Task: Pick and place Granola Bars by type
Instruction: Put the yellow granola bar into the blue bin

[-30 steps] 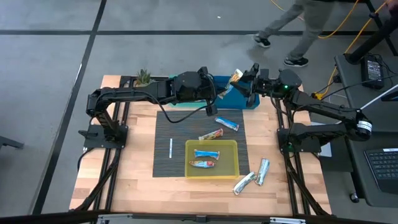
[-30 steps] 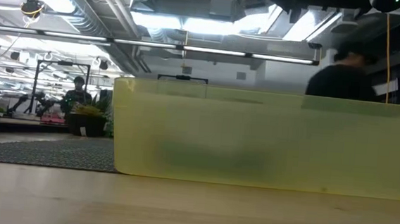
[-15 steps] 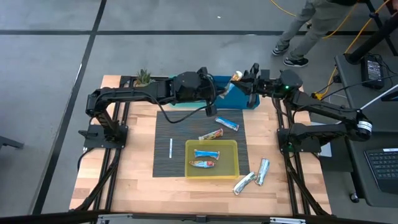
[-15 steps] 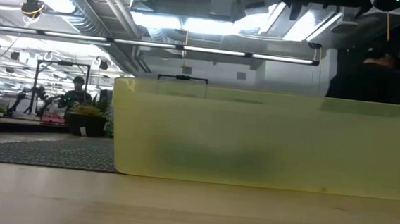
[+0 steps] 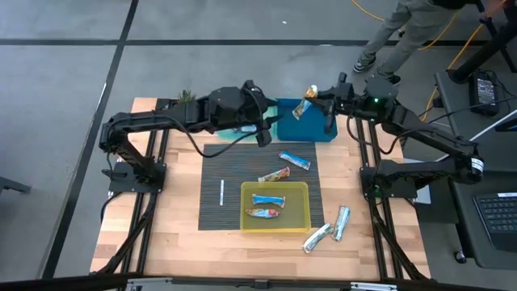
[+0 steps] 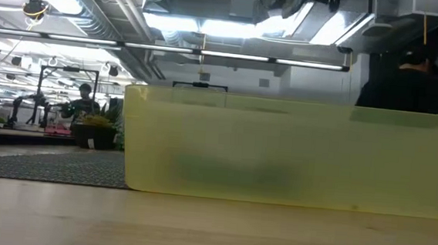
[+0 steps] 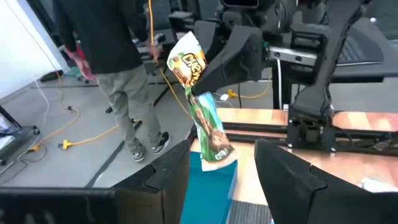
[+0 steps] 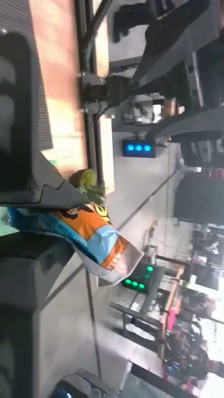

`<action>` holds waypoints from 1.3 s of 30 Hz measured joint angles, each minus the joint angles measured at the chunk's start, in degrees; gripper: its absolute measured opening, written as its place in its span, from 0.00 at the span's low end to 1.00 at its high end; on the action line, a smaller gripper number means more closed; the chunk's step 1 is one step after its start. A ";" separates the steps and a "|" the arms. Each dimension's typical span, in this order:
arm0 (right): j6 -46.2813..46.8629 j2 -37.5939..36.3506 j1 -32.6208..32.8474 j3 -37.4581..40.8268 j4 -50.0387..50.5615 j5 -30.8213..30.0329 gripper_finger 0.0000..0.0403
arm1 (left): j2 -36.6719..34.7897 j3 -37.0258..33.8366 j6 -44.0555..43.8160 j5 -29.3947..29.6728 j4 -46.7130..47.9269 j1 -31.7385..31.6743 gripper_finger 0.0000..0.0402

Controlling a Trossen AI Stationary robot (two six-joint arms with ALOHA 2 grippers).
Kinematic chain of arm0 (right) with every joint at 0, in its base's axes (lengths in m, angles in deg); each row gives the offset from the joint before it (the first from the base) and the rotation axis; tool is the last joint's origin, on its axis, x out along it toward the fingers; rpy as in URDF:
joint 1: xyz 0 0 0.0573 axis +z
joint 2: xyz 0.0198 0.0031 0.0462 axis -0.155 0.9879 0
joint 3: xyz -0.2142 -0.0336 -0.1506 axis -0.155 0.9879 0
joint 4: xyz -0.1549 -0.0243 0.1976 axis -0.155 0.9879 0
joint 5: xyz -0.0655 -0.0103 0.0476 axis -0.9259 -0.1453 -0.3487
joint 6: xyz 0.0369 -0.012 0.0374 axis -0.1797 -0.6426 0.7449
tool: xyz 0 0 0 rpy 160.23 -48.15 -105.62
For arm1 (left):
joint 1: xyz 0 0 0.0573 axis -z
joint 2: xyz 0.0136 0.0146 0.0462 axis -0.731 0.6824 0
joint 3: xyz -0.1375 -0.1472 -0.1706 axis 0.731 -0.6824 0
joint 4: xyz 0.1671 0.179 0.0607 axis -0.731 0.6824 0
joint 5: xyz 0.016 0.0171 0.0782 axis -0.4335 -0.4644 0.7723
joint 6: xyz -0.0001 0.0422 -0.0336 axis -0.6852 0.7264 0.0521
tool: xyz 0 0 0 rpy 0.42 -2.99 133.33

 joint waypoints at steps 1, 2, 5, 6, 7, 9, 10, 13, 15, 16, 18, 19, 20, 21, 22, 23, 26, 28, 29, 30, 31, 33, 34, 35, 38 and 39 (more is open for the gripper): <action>0.07 -0.02 0.00 -0.42 0.87 0.01 0.12 | 0.24 0.00 -0.04 -0.01 0.08 0.05 0.44; 0.11 -0.06 0.00 -0.66 1.17 -0.07 0.12 | 0.47 0.00 -0.09 0.00 0.24 0.19 0.44; 0.11 -0.08 -0.04 -0.81 3.77 -2.36 0.11 | 1.51 0.00 -0.05 0.01 0.57 0.32 0.44; 0.07 -0.01 -0.43 -0.81 5.03 -3.49 0.10 | 1.78 0.00 -0.10 0.01 0.57 0.32 0.44; 0.07 0.06 -1.04 -0.81 6.37 -4.61 0.10 | 1.98 0.00 -0.27 0.01 0.64 0.32 0.43; 0.36 0.50 -2.91 -0.81 8.96 -5.67 0.09 | 2.47 0.00 -0.53 0.00 0.60 0.32 0.43; 0.73 0.89 -4.19 -0.81 10.54 -5.67 0.09 | 2.70 0.00 -0.56 -0.01 0.68 0.32 0.43; 1.29 3.07 -8.97 -0.81 13.76 -1.82 0.10 | 3.68 0.00 -0.53 0.01 0.04 0.30 0.43; 1.26 5.19 -12.40 -0.81 14.76 1.93 0.11 | 3.83 -0.02 -0.52 -0.01 -0.08 0.13 0.44; 1.36 6.44 -14.03 -0.81 14.98 3.89 0.11 | 4.09 0.01 -0.50 -0.01 -1.03 0.10 0.44; 1.42 8.81 -16.93 -0.79 15.64 7.63 0.11 | 4.37 0.05 -0.55 -0.08 -1.93 -0.06 0.44; 1.41 9.85 -17.94 -1.03 15.86 9.09 0.10 | 4.49 0.01 -0.57 -0.12 -1.93 -0.18 0.44; 1.41 10.91 -18.83 -1.49 16.06 9.96 0.10 | 4.53 0.00 -0.58 -0.18 -2.05 -0.18 0.44; 1.37 11.93 -19.60 -1.91 16.38 10.39 0.09 | 4.52 0.00 -0.61 -0.17 -2.08 -0.18 0.44; 1.15 12.84 -20.11 -2.07 17.15 10.54 0.09 | 4.48 0.02 -0.79 -0.17 -2.13 -0.18 0.44; 0.50 13.74 -20.54 -2.07 17.92 10.67 0.09 | 4.46 0.02 -1.20 -0.17 -2.08 -0.18 0.44; -1.70 16.72 -21.56 -1.78 20.15 10.68 0.10 | 4.46 0.02 -1.96 -0.18 -1.99 -0.16 0.43; -3.34 19.12 -22.11 -1.78 21.50 10.08 0.11 | 4.46 0.02 -2.00 -0.17 -2.02 -0.16 0.43; -4.51 20.50 -22.32 -1.78 22.54 9.25 0.11 | 4.46 0.02 -2.03 -0.17 -1.97 -0.18 0.43; -5.46 21.93 -22.52 -1.73 23.23 8.16 0.11 | 4.46 0.02 -2.04 -0.17 -1.96 -0.15 0.43; -6.33 23.35 -22.76 -1.71 23.22 7.04 0.11 | 4.46 0.02 -2.03 -0.17 -1.98 -0.14 0.43; -7.76 26.01 -23.31 -1.71 23.16 5.15 0.10 | 4.46 0.02 -2.04 -0.17 -2.00 -0.14 0.43; -7.88 27.29 -23.58 -1.71 22.89 4.73 0.09 | 4.46 0.02 -2.06 -0.17 -1.96 -0.14 0.42; -7.88 28.48 -23.88 -1.71 22.76 4.71 0.09 | 4.46 0.02 -2.04 -0.17 -1.96 -0.14 0.42; -7.86 31.15 -24.30 -1.69 22.90 4.71 0.09 | 4.46 0.02 -2.03 -0.17 -1.98 -0.14 0.42; -7.86 32.01 -24.36 -1.69 22.95 4.71 0.10 | 4.46 0.02 -2.04 -0.19 -1.96 -0.14 0.42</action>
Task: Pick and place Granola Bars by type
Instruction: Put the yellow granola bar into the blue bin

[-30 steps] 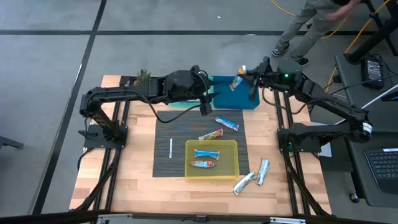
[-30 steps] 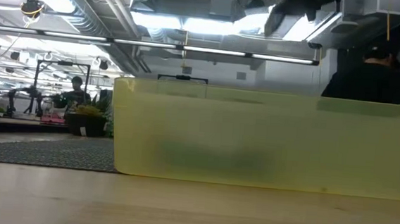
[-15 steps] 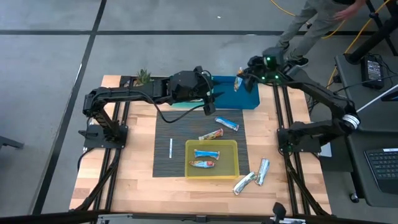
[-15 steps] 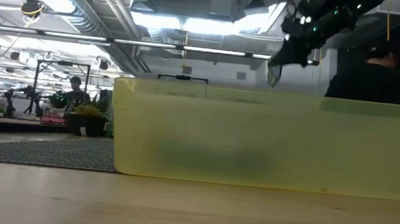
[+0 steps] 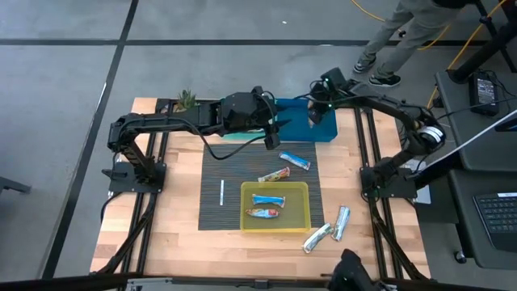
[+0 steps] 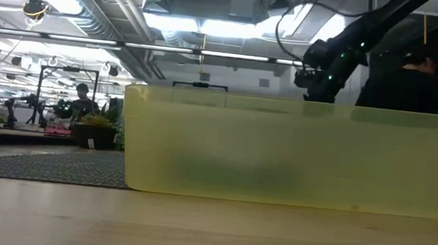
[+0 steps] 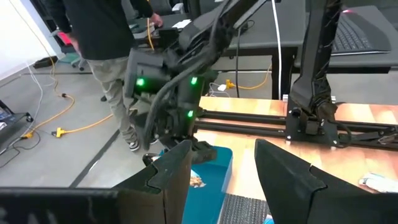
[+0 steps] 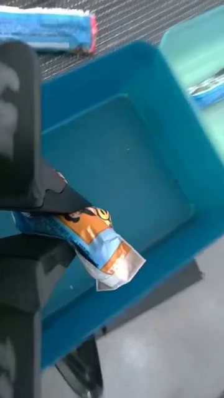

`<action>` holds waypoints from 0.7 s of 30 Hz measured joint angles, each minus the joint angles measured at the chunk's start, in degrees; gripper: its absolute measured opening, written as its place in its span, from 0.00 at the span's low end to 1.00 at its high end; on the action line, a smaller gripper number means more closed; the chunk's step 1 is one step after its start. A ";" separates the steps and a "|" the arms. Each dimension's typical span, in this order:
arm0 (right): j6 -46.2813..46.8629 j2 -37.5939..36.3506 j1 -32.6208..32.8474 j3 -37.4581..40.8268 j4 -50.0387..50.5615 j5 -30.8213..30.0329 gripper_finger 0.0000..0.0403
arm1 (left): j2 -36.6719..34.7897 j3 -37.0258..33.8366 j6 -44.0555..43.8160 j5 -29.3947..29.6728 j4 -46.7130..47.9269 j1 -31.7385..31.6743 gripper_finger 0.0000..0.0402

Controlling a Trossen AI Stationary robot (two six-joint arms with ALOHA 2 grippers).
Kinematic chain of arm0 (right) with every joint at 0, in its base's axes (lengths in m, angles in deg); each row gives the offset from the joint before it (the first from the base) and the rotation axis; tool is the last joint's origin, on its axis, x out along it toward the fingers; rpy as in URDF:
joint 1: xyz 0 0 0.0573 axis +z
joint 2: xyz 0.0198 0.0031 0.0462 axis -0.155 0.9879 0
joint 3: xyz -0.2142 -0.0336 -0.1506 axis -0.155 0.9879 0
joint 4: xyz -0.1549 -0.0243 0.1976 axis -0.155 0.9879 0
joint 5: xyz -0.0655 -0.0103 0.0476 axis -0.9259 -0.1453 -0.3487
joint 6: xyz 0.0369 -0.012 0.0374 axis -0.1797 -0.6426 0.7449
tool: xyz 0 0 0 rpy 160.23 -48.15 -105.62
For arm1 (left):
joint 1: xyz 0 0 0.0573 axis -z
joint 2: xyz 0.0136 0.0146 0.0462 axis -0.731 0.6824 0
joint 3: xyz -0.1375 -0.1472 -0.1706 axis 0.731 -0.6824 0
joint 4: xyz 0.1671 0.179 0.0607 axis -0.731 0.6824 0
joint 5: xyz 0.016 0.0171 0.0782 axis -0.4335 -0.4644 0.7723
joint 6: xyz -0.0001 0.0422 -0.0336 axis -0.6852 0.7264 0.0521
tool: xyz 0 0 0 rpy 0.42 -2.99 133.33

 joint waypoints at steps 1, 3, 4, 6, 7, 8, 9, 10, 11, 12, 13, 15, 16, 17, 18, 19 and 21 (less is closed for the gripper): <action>0.00 0.85 -0.01 0.00 0.11 0.00 0.11 | 0.00 0.00 0.00 0.00 0.00 0.00 0.42; -0.01 2.28 0.00 0.00 0.17 0.00 0.12 | 0.00 0.00 0.04 0.02 -0.02 0.00 0.42; -0.03 2.83 0.01 0.00 0.11 0.01 0.12 | 0.00 0.00 0.02 0.00 0.00 0.00 0.42; -0.13 4.02 0.01 0.00 0.06 0.02 0.12 | 0.00 0.00 0.01 0.02 0.01 0.00 0.42; -0.15 4.60 0.01 0.00 0.10 0.00 0.12 | 0.00 0.00 0.00 0.00 0.00 0.00 0.42; -0.10 5.11 0.01 0.00 0.10 0.00 0.12 | 0.00 0.00 0.00 0.00 0.01 0.00 0.42; -0.01 5.53 0.01 0.00 0.10 0.00 0.11 | 0.00 0.00 0.02 0.01 0.02 0.00 0.42; 0.01 5.97 0.01 0.00 0.11 0.00 0.11 | 0.00 0.00 0.02 0.01 0.04 0.00 0.42; 0.01 6.42 0.01 0.00 0.12 0.00 0.10 | 0.00 0.00 0.02 0.02 0.02 0.00 0.42; 0.02 6.85 0.01 0.00 0.17 0.00 0.10 | 0.00 0.00 0.00 0.02 0.02 0.00 0.42; 0.02 7.18 0.01 0.00 0.30 0.00 0.10 | 0.00 0.00 0.00 0.00 0.04 0.00 0.42; 0.21 7.61 0.01 0.00 0.28 0.00 0.11 | 0.00 0.00 0.04 0.00 0.07 0.00 0.42; 0.22 7.74 0.01 0.00 0.35 -0.04 0.12 | 0.00 0.00 0.04 0.01 0.07 0.00 0.42; 0.21 7.89 0.01 0.00 0.36 -0.16 0.13 | 0.00 0.00 0.03 0.02 0.07 0.00 0.42; 0.22 8.00 0.01 0.00 0.30 -0.17 0.14 | 0.00 0.00 0.02 0.01 0.07 0.00 0.42; 0.22 8.03 0.01 0.00 0.33 -0.18 0.15 | -0.01 0.00 0.03 0.00 0.07 0.00 0.42; 0.22 8.03 0.01 0.00 0.25 -0.48 0.18 | -0.02 0.00 0.07 0.00 0.07 0.00 0.42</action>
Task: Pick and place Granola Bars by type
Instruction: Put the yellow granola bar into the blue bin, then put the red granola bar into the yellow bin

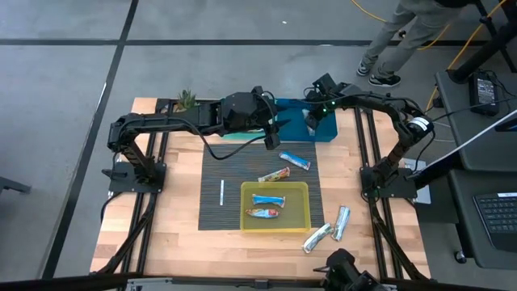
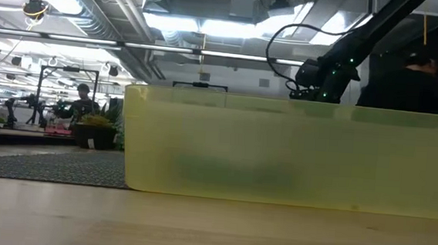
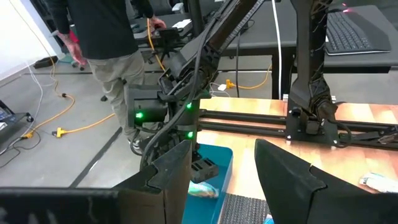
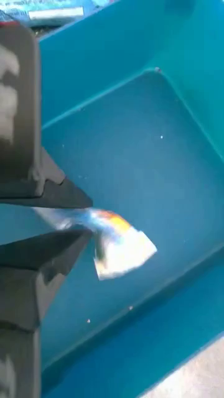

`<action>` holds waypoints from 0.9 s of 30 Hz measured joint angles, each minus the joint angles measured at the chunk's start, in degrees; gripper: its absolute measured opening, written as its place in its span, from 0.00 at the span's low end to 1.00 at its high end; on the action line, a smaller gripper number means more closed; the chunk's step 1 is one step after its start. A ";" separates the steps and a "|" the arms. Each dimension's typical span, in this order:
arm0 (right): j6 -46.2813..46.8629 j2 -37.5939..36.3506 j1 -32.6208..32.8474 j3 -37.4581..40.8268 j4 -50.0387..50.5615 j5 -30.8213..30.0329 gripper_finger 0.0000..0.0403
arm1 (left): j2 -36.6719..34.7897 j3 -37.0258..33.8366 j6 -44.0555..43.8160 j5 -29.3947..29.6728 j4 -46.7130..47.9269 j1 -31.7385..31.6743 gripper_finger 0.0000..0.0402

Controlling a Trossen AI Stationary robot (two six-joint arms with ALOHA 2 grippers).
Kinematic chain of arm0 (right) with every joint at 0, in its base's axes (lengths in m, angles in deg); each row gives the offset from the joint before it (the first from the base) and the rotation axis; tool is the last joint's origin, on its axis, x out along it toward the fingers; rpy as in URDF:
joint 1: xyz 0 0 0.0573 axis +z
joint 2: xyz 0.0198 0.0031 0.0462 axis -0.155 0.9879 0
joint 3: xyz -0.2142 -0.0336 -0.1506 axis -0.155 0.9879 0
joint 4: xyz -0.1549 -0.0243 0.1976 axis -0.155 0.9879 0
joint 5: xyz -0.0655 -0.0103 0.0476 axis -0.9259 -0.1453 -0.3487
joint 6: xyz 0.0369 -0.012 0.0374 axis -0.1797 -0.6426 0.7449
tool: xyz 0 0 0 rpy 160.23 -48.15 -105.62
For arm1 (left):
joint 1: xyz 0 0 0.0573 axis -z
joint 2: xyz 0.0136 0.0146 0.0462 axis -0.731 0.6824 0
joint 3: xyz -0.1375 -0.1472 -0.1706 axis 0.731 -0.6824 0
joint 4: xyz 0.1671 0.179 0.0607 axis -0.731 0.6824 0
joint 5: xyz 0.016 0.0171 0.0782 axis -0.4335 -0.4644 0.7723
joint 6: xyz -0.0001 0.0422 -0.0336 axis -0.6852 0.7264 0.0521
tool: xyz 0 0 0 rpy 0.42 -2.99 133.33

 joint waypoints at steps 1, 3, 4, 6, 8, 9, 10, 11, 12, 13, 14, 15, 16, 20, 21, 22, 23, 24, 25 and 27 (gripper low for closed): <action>0.00 0.00 0.00 0.00 -0.06 -0.15 0.19 | 0.00 0.00 0.00 0.01 0.00 0.00 0.42; 0.00 0.00 0.00 0.00 -0.08 -0.26 0.21 | 0.00 0.00 0.00 0.02 0.02 0.00 0.42; -0.02 0.00 0.00 0.00 -0.27 -0.43 0.22 | 0.00 0.00 0.00 0.01 0.02 0.00 0.42; -0.02 0.00 0.00 0.00 -0.67 -1.00 0.24 | 0.00 0.00 0.00 0.00 0.06 0.00 0.42; -0.02 -0.07 0.00 0.00 -1.12 -1.00 0.27 | -0.02 0.00 0.01 0.00 0.24 0.00 0.42; -0.14 -0.25 0.00 0.00 -1.22 -1.01 0.28 | -0.02 0.00 0.00 0.02 0.34 0.00 0.42; -0.37 -0.55 0.00 0.00 -1.22 -0.91 0.29 | -0.02 0.00 -0.02 0.00 0.40 0.00 0.42; -1.10 -0.92 0.00 0.00 -1.23 -0.47 0.29 | -0.02 0.00 -0.02 0.00 0.51 0.00 0.42; -1.54 -1.39 0.00 0.00 -1.23 0.16 0.30 | -0.02 0.00 0.00 0.01 0.72 0.00 0.42; -1.91 -1.97 0.00 0.00 -1.17 1.09 0.31 | -0.02 0.00 0.02 0.02 0.85 0.00 0.42; -2.70 -2.63 0.00 0.00 -1.12 2.41 0.32 | -0.02 0.00 0.02 0.03 1.17 0.00 0.42; -2.96 -3.44 0.00 0.00 -1.02 4.07 0.32 | -0.02 0.00 0.02 0.19 1.68 0.00 0.42; -3.01 -4.37 0.04 0.00 -0.92 6.05 0.33 | -0.02 0.00 0.09 0.50 2.34 0.01 0.42; -3.45 -9.33 1.54 0.00 0.10 15.11 0.33 | -0.05 0.00 2.13 3.61 5.91 0.02 0.42; -4.11 -10.83 2.33 0.00 0.83 16.25 0.33 | -0.11 0.00 2.48 4.64 6.61 0.00 0.42; -4.92 -12.43 3.21 0.00 1.83 17.00 0.33 | -0.15 0.00 2.72 5.66 6.96 0.00 0.42; -6.06 -14.02 4.13 0.00 3.34 17.29 0.33 | -0.19 0.00 2.97 6.65 6.95 0.00 0.42; -7.17 -15.57 5.19 0.00 4.91 17.32 0.33 | -0.23 0.00 3.05 7.61 6.97 0.00 0.42; -7.74 -17.15 6.37 0.00 6.10 17.40 0.33 | -0.24 0.00 3.06 8.39 6.94 -0.03 0.42; -9.75 -19.95 8.83 0.00 8.65 17.42 0.33 | -0.24 0.00 3.06 9.55 6.92 -0.33 0.42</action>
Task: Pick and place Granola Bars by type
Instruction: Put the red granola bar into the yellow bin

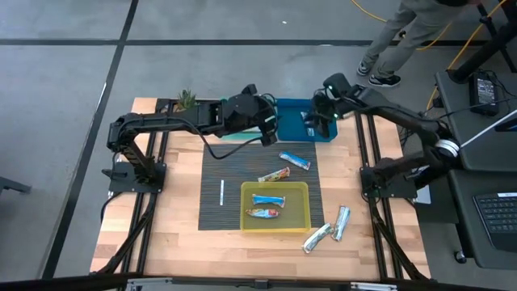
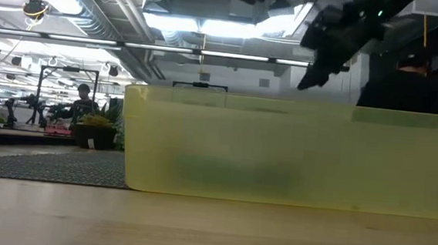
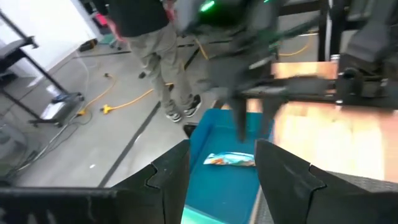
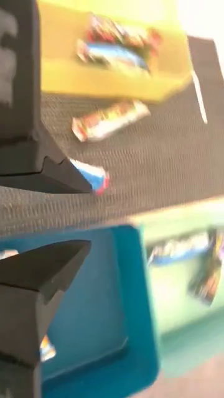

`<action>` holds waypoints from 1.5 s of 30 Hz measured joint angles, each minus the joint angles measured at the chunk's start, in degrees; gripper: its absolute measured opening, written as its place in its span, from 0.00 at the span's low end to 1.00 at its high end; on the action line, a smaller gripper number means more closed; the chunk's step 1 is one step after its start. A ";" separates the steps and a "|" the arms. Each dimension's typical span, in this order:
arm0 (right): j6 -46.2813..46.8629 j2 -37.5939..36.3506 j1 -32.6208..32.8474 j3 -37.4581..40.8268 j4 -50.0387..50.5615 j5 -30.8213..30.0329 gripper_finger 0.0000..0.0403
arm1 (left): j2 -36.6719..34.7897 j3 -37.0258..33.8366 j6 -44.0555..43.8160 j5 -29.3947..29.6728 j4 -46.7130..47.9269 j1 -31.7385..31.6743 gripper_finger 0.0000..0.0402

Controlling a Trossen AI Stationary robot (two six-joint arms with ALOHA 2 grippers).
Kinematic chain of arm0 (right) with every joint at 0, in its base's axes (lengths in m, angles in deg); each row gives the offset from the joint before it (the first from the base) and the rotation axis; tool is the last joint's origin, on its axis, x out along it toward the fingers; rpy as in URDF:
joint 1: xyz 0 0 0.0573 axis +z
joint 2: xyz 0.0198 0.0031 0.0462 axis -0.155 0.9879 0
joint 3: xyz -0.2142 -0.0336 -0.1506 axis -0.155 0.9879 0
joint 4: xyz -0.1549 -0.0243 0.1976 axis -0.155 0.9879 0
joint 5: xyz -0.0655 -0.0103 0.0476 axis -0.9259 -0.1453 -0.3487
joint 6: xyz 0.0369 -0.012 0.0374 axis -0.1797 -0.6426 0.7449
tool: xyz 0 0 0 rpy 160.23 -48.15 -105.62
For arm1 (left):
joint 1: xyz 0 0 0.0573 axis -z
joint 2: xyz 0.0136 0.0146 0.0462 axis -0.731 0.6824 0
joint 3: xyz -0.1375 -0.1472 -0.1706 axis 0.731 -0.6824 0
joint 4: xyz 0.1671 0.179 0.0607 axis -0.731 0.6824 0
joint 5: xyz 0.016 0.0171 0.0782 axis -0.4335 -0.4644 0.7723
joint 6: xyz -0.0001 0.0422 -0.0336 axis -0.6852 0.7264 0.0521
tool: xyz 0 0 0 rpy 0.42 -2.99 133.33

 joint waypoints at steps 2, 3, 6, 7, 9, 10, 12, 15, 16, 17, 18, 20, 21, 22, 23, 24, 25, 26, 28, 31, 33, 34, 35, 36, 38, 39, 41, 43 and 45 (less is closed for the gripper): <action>-0.62 -2.20 2.51 0.00 1.70 -0.72 0.33 | 0.00 0.00 0.02 0.19 -0.01 -0.49 0.42; -0.58 -2.89 3.64 0.00 2.13 -1.50 0.33 | 0.00 0.00 0.00 0.12 -0.04 -0.71 0.42; -0.61 -3.86 6.25 0.00 3.17 -3.16 0.33 | 0.00 0.00 -0.04 0.04 -0.11 -1.50 0.42; -0.63 -3.85 6.89 0.00 3.41 -3.29 0.33 | 0.00 0.00 -0.06 0.00 -0.13 -1.75 0.42; -0.70 -3.77 7.84 0.00 3.70 -3.45 0.33 | 0.00 0.00 -0.07 -0.01 -0.22 -2.09 0.41; -0.74 -3.62 8.35 0.00 3.75 -3.48 0.33 | 0.00 0.00 -0.07 -0.01 -0.32 -2.22 0.42; -0.64 -3.40 9.27 0.00 3.98 -3.52 0.33 | 0.00 0.00 -0.07 -0.03 -0.60 -2.40 0.42; -0.62 -3.08 10.42 0.00 4.83 -4.30 0.34 | 0.00 0.00 -0.07 -0.05 -0.55 -2.36 0.42; -0.56 -2.81 10.80 -0.01 5.24 -4.80 0.35 | 0.00 0.00 -0.09 -0.12 -0.55 -2.31 0.42; -0.56 -2.49 11.23 0.00 5.84 -5.41 0.36 | 0.00 0.00 -0.09 -0.14 -0.55 -2.20 0.41; -0.56 -2.10 11.72 -0.01 6.27 -5.83 0.38 | 0.00 0.00 -0.06 -0.15 -0.55 -2.18 0.41; -0.51 -1.09 12.67 0.00 6.56 -7.13 0.44 | 0.00 0.00 -0.07 -0.16 -0.51 -2.04 0.41; -0.45 -0.42 13.23 0.03 6.63 -8.23 0.47 | 0.00 0.00 -0.09 -0.16 -0.49 -1.85 0.41; -0.41 0.14 13.81 0.35 6.35 -9.34 0.51 | 0.00 0.00 -0.07 -0.16 -0.49 -1.85 0.41; -0.41 0.68 14.33 0.80 6.35 -10.39 0.54 | 0.00 0.00 -0.04 -0.16 -0.47 -1.85 0.41; -0.36 1.39 14.75 1.33 6.33 -11.33 0.58 | 0.00 0.00 -0.05 -0.16 -0.37 -1.81 0.41; 0.01 2.10 15.14 1.94 5.98 -12.40 0.61 | 0.00 0.00 -0.07 -0.16 -0.21 -1.68 0.41; 1.06 2.86 15.55 2.65 5.60 -13.32 0.64 | 0.00 0.00 -0.07 -0.16 -0.12 -1.53 0.41; 3.42 4.27 16.15 4.31 4.31 -15.20 0.68 | 0.00 0.00 -0.04 -0.16 0.02 -1.48 0.41; 5.96 6.05 16.86 6.83 2.32 -17.52 0.71 | 0.00 0.00 -0.07 -0.17 0.59 -1.21 0.40; 7.07 7.01 17.20 8.25 0.68 -18.03 0.72 | 0.00 0.00 -0.02 -0.18 0.79 -1.13 0.40; 7.38 7.33 17.38 8.78 0.31 -18.01 0.72 | 0.00 0.00 -0.02 -0.18 0.78 -1.13 0.40; 8.13 7.67 17.75 9.18 -0.02 -18.00 0.72 | 0.00 0.00 -0.02 -0.18 0.78 -1.15 0.41; 8.70 8.10 18.17 9.38 -0.13 -18.02 0.72 | 0.00 0.00 -0.02 -0.20 0.78 -1.15 0.41; 9.52 8.58 19.00 9.68 -0.27 -17.99 0.72 | 0.00 0.00 -0.06 -0.50 0.78 -1.15 0.41; 9.82 8.70 19.47 9.87 -0.73 -17.97 0.71 | 0.00 0.00 -0.07 -0.52 0.76 -1.15 0.41; 9.97 8.86 20.24 10.78 -2.86 -18.07 0.71 | 0.00 0.00 -0.02 -0.54 0.76 -1.15 0.40; 10.43 8.93 20.93 12.26 -5.20 -18.42 0.70 | 0.00 0.00 -0.07 -0.57 0.76 -1.15 0.40; 11.82 8.95 21.40 13.69 -7.48 -18.45 0.70 | 0.00 0.00 -0.09 -0.57 0.76 -1.15 0.40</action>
